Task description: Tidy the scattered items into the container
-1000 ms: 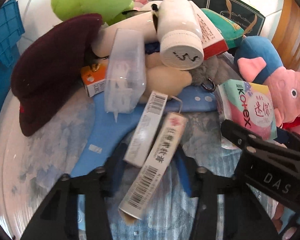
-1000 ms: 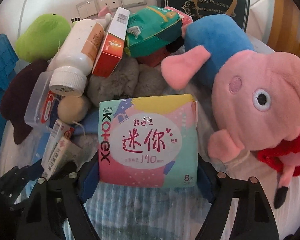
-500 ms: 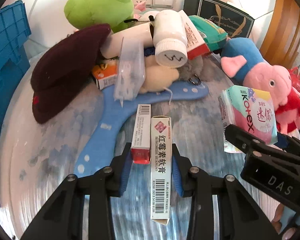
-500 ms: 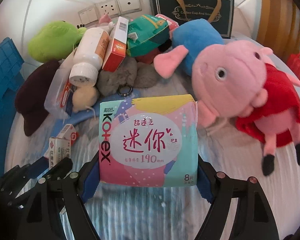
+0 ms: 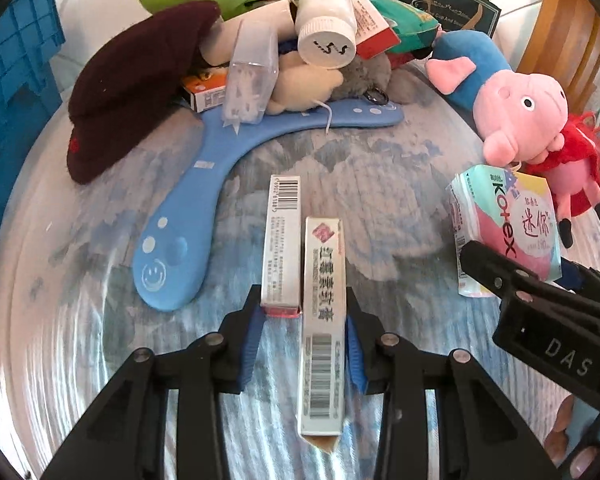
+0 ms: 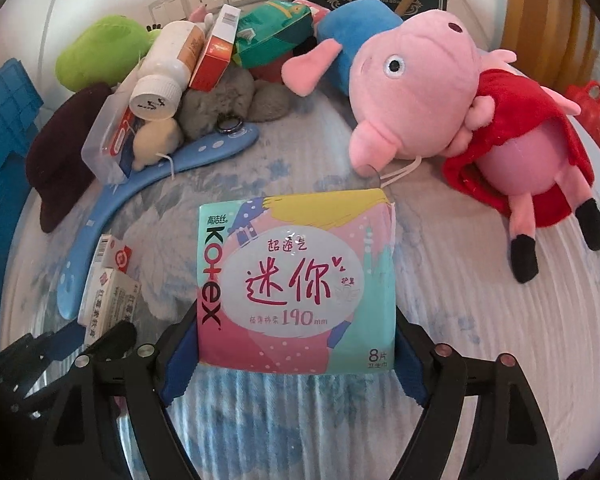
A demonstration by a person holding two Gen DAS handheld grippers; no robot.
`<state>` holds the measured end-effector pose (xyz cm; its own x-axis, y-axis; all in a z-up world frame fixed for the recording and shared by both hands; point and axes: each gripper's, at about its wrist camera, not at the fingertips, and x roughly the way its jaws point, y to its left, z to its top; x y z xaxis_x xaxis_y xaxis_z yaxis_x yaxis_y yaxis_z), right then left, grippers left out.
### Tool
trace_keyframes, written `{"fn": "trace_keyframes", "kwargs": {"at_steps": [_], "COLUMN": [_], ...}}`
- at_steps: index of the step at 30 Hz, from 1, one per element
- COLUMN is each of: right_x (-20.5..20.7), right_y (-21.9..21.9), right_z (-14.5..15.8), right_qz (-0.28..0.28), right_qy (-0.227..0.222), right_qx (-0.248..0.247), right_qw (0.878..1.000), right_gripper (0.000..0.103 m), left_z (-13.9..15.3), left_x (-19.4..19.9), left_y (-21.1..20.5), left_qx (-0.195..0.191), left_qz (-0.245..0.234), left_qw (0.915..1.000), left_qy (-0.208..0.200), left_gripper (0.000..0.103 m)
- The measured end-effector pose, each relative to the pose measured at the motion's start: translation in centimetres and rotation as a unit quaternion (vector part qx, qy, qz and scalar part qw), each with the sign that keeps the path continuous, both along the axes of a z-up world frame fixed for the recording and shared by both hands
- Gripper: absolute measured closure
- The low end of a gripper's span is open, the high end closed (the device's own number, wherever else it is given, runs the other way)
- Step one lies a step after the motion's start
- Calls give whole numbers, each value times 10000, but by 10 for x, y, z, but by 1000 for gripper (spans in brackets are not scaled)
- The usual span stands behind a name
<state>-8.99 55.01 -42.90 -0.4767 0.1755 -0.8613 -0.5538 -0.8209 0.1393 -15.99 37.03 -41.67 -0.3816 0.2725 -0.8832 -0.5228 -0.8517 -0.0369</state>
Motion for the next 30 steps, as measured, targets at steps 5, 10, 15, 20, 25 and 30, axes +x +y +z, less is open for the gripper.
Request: {"fn": "trace_keyframes", "kwargs": {"at_steps": [5,10,15,20,25,30], "right_x": [6,11,16,28,36,44], "right_y": [8,6,2,-2,-2,-1], "right_z": [-3,-6,-5,-2,3,5], "right_qz": [71,148,244,237,178,76], "right_qy": [41,49,45,98,135,127], "right_qx": [-44,-62,52,162,153,152], "right_qw": [10000,9999,9997,9995,9996,9998], "right_gripper": [21,20,21,23,23,23], "left_z": [9,13,-1,22,30,22], "left_x": [13,28,33,27,23,42], "left_y": [-7,-15,-10,-15,-19,-2], "left_qx": [10,39,-63,384,594,543], "left_qz": [3,37,61,81,105,-188], "left_qw": [10000,10000,9999,9979,9977,9978], "left_qy": [52,62,104,515,316,317], "left_gripper": [64,64,64,64,64,64]}}
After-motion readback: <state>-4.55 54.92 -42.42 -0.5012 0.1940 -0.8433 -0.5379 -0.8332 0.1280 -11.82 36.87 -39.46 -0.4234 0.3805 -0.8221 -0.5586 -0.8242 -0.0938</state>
